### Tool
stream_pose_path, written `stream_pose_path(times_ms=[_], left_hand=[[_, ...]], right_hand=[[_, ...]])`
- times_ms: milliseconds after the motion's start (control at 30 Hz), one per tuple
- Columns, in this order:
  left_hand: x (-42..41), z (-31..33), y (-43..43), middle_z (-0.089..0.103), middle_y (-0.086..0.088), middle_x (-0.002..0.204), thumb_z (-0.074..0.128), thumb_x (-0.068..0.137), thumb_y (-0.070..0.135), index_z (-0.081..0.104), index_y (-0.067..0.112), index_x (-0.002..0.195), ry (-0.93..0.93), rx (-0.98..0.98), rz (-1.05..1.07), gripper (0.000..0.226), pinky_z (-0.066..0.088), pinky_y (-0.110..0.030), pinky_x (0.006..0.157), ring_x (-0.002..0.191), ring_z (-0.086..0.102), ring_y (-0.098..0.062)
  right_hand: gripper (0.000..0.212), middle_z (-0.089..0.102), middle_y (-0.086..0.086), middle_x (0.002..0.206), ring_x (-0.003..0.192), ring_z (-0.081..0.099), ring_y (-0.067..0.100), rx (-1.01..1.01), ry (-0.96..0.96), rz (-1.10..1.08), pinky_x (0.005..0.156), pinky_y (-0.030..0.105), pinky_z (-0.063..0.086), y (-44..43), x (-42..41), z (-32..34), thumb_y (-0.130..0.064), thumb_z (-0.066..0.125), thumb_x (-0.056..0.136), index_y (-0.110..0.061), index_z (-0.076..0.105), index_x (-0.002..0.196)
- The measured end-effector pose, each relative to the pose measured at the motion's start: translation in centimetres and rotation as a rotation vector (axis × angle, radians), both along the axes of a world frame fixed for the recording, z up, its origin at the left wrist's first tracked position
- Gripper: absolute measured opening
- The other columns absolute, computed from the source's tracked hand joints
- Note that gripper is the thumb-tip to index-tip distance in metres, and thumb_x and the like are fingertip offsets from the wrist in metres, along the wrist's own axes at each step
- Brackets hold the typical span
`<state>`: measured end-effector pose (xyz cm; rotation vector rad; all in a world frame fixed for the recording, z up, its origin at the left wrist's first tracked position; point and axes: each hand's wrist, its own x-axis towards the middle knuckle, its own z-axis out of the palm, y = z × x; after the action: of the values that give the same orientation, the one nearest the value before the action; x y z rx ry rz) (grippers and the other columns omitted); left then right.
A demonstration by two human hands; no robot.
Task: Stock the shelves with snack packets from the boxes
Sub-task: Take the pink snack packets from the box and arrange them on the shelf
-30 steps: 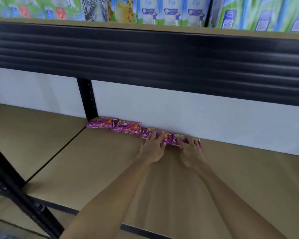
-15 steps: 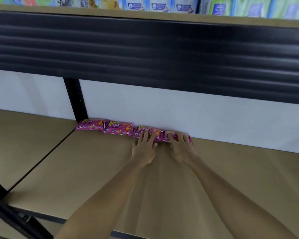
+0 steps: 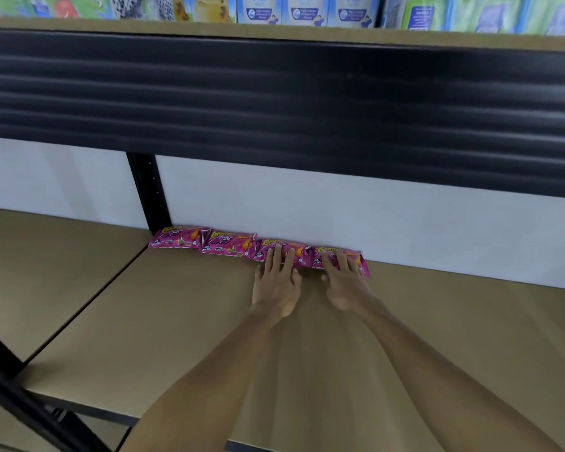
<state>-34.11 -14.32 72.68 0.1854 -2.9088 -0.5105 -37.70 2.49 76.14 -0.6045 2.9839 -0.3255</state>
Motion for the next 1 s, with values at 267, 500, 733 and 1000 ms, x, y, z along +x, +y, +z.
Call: stream_pose_path(times_ms=[267,500,733,1000], left_hand=[[-0.3,-0.3,-0.1,-0.016,-0.004,0.165,0.018,0.105,0.041,-0.007,0.027,0.158,-0.017,-0.020,-0.015,0.060,0.004,-0.047,0.124,0.151,-0.017,-0.019],[0.1,0.0,0.3,-0.014,-0.009,0.165,0.014,0.104,0.051,-0.008,0.023,0.158,0.075,-0.092,0.050,0.064,0.006,-0.047,0.123,0.153,-0.010,-0.025],[2.3,1.8,1.1,-0.003,-0.015,0.165,-0.008,0.094,0.051,0.004,0.016,0.159,0.094,-0.333,-0.031,0.074,0.014,-0.055,0.119,0.153,0.001,-0.030],[10.9,4.8,2.1,0.046,-0.009,0.143,0.005,0.099,0.042,0.047,0.019,0.135,0.072,-0.475,-0.118,0.061,0.037,-0.046,0.098,0.127,0.043,-0.028]], right_hand=[[0.060,-0.008,0.012,0.166,0.153,-0.010,0.032,0.003,0.018,-0.003,0.122,0.044,-0.001,-0.4,-0.2,-0.5,-0.034,0.027,0.109,-0.022,0.000,0.160],[0.061,-0.010,0.006,0.167,0.153,-0.016,0.023,-0.039,0.082,-0.065,0.117,0.060,-0.009,-1.0,0.6,-1.2,-0.044,0.022,0.107,-0.029,-0.006,0.159],[0.061,-0.012,0.005,0.167,0.152,-0.018,0.023,-0.154,0.135,-0.082,0.119,0.060,-0.007,-0.1,3.3,-1.4,-0.044,0.024,0.107,-0.031,-0.005,0.159],[0.063,0.001,0.005,0.168,0.154,-0.008,0.024,-0.229,0.089,-0.067,0.121,0.054,-0.001,2.3,9.2,0.4,-0.040,0.033,0.106,-0.027,0.003,0.160]])
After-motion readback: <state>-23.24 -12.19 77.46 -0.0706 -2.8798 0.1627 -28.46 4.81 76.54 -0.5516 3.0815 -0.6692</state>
